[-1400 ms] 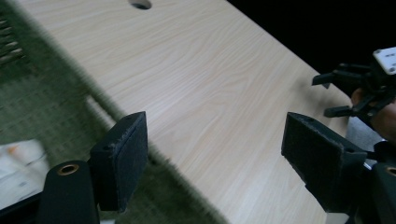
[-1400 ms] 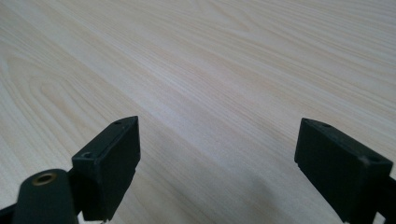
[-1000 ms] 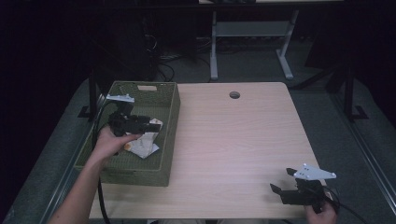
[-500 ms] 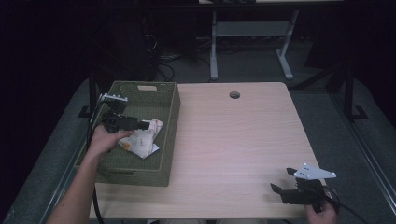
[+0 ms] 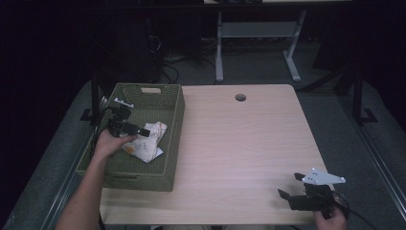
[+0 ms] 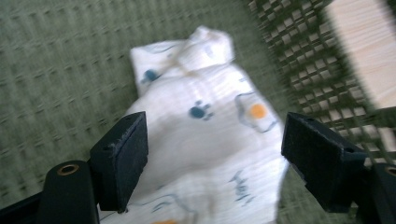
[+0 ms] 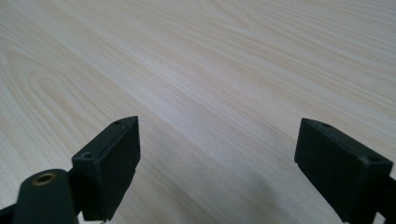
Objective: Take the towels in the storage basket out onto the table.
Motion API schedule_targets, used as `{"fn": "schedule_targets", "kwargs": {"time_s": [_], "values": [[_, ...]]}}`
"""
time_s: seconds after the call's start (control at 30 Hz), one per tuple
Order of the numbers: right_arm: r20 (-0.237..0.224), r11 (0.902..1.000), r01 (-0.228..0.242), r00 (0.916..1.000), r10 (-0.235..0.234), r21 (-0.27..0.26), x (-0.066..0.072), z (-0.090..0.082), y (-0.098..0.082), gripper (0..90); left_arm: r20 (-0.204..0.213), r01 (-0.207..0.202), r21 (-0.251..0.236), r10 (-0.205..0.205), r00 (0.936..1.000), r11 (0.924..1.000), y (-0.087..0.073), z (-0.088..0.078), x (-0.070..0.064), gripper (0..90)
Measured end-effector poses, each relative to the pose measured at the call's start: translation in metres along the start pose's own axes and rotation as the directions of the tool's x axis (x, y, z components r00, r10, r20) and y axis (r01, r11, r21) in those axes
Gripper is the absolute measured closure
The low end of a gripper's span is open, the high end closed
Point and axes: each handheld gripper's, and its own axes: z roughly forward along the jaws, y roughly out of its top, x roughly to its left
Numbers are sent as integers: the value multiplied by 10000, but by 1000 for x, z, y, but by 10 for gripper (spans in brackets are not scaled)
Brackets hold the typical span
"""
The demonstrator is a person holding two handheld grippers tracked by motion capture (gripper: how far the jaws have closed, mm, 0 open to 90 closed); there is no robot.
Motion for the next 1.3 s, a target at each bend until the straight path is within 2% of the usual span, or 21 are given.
{"fn": "schedule_targets", "kwargs": {"time_s": [0.07, 0.1, 0.13, 0.23, 0.27, 0.4, 0.43, 0.47, 0.53, 0.57, 0.63, 0.77, 0.9, 1.0, 1.13, 1.23, 1.3], "values": [[-15, 10000, 4, 10000, -4, -16, 0, 0, 0, 140, -116, 120, 298, -117, 9999, 9995, -1, 3, 2, 227], [-15, 10000, 4, 10000, -4, -16, 0, 0, 0, 140, -116, 120, 298, -117, 9999, 9995, -1, 3, 2, 227], [-18, 10000, 21, 10000, -21, -17, -1, -1, 0, 140, -421, 178, 549, -155, 9990, 9983, -1, 7, 3, 228], [-33, 10000, 39, 10000, -39, -11, -1, -1, 0, 140, -620, 225, 837, -173, 9979, 9962, -2, 12, 3, 230], [-40, 10000, 65, 10000, -65, -22, 0, -1, 0, 140, -758, 142, 1144, -55, 9971, 9933, -2, 16, 4, 230], [-61, 9999, 92, 9999, -93, -48, 0, -2, 0, 140, -828, 97, 1886, 61, 9965, 9820, -2, 25, 3, 230], [-59, 9999, 99, 9999, -99, -46, 0, -2, 0, 140, -894, 69, 2051, 117, 9959, 9787, -3, 28, 2, 229], [-59, 9999, 99, 9999, -99, -46, 0, -2, 0, 140, -894, 69, 2051, 117, 9959, 9787, -3, 28, 2, 229], [-53, 10000, 81, 10000, -81, -46, 0, -2, 0, 140, -1007, -147, 2421, 402, 9941, 9701, -2, 33, -2, 227], [-53, 10000, 81, 10000, -81, -46, 0, -2, 0, 140, -1007, -147, 2421, 402, 9941, 9701, -2, 33, -2, 227], [-47, 9999, 65, 10000, -65, -80, -1, -3, 0, 140, -1238, -268, 2911, 654, 9902, 9563, -1, 39, -4, 229], [-33, 9999, 79, 10000, -79, -90, -1, -4, -1, 140, -1548, -493, 3408, 1078, 9820, 9388, -3, 46, -7, 239], [-40, 9999, 99, 9999, -100, -102, -1, -4, -1, 140, -1653, -435, 3490, 1072, 9804, 9361, -2, 48, -8, 252], [-19, 9999, 94, 10000, -95, -137, -1, -5, -1, 140, -1646, -378, 3535, 1019, 9811, 9347, -1, 48, -9, 326], [-17, 9998, 87, 10000, -87, -156, -1, -5, -1, 140, -1721, -121, 3443, 757, 9822, 9388, 0, 46, -7, 423], [-14, 9998, 91, 10000, -91, -153, -1, -5, -1, 140, -1761, -95, 3380, 732, 9816, 9411, -1, 45, -6, 486], [-18, 9998, 88, 10000, -88, -151, -1, -5, -1, 140, -1676, -55, 3290, 642, 9838, 9443, -2, 44, -5, 519]]}}
